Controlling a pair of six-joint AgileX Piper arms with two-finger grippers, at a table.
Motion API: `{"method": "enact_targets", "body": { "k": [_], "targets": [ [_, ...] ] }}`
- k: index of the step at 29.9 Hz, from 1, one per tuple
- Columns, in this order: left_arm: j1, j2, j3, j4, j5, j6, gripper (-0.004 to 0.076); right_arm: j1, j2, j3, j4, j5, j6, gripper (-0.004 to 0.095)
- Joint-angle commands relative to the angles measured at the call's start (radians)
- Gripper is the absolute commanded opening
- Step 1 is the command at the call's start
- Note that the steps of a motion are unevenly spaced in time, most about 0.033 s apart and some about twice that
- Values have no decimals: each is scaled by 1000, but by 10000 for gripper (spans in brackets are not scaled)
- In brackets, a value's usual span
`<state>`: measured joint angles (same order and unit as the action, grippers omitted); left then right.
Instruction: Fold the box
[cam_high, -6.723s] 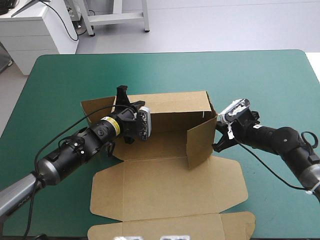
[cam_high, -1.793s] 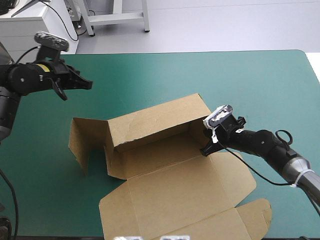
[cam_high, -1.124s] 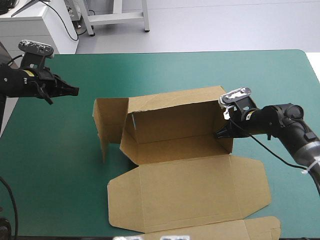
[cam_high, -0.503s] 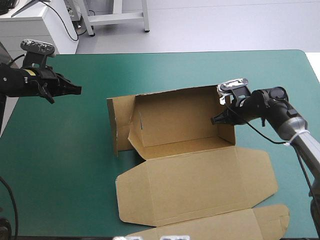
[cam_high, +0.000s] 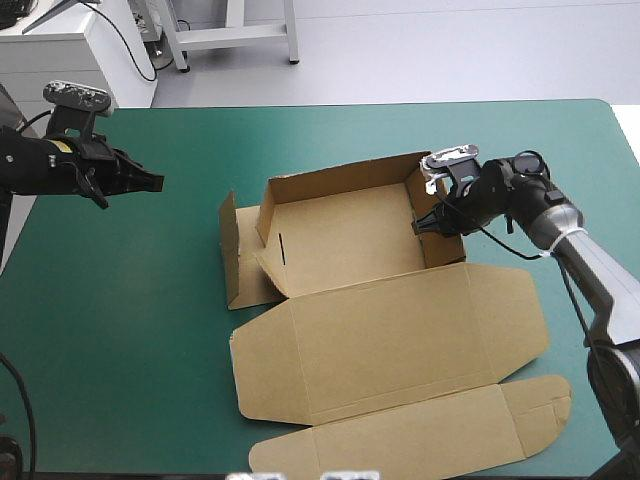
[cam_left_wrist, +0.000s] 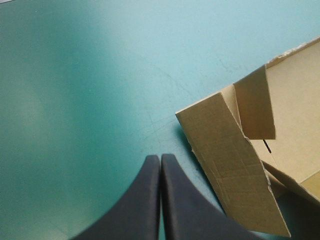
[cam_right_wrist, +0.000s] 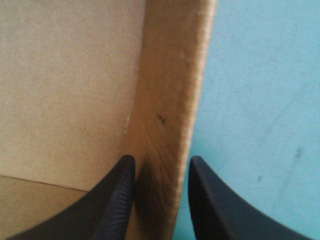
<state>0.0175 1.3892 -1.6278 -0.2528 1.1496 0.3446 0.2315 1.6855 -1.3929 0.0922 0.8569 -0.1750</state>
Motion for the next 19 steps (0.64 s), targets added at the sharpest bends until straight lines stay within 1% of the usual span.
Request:
{"method": "enact_targets", "body": {
  "k": [1,4,8,11,15,19],
  "targets": [
    [-3,-31,-33,-32,-39,-4,-8,-5,-44,-89,-11,14,-15,490],
    [-3,-31,-33,-32,-23,-5,-8,-5,-44,-163,-16,73,-20,498],
    [-3,-31,-33,-32,-9,-5,-8,-5,-44,-251,-56,144,-20,498],
    [-3,-31,-33,-32,-2,-5,-8,-5,-42,-303,-79,177,-20,498],
    [-3,-31,-33,-32,29,12,-8,-5,-37,-320,-78,219,-20,498],
    [-3,-38,-29,-25,62,28,-8,-5,-7,-320,-41,259,-40,498]
  ]
}}
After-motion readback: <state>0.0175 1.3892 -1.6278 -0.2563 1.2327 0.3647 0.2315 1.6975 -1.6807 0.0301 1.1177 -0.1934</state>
